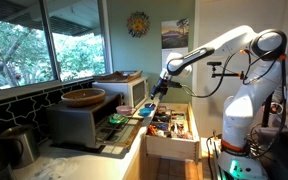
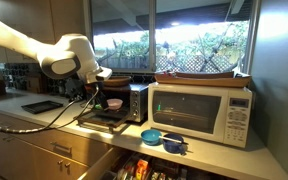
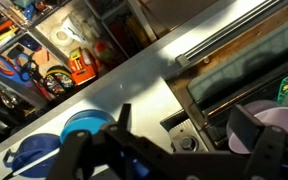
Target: Pick up the purple bowl and put it on top of the gray oven
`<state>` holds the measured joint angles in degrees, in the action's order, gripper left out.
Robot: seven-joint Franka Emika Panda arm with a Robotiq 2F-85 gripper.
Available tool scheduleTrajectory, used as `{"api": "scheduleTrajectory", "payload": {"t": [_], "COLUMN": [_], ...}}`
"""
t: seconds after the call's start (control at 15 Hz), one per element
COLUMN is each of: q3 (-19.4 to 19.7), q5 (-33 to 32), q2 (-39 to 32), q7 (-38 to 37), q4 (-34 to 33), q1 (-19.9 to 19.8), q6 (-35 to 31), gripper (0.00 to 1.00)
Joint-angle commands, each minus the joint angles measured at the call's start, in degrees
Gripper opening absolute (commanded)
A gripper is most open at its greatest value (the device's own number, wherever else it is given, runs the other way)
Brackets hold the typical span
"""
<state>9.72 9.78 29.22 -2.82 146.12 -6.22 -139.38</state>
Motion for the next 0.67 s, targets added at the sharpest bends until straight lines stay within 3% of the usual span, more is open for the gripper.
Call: {"api": "scheduleTrajectory", "payload": {"t": [0.0,0.07,0.33,0.6], "q3": [-0.43,-0.85,-1.16,-6.53], "q5": [3.3,1.71,1.75,1.91], "q2": [-7.51,-4.22,-5.53,-12.23], "q7": [0.43,0.21,0.17,-14.74], "q4": [-7.32,-3.28,-4.53,-9.96], "q1": [2.7,1.15,1.24,0.03], "q6": [2.44,0.25,0.26,-8.84], "gripper": [1.0,1.0,1.0,1.0]}}
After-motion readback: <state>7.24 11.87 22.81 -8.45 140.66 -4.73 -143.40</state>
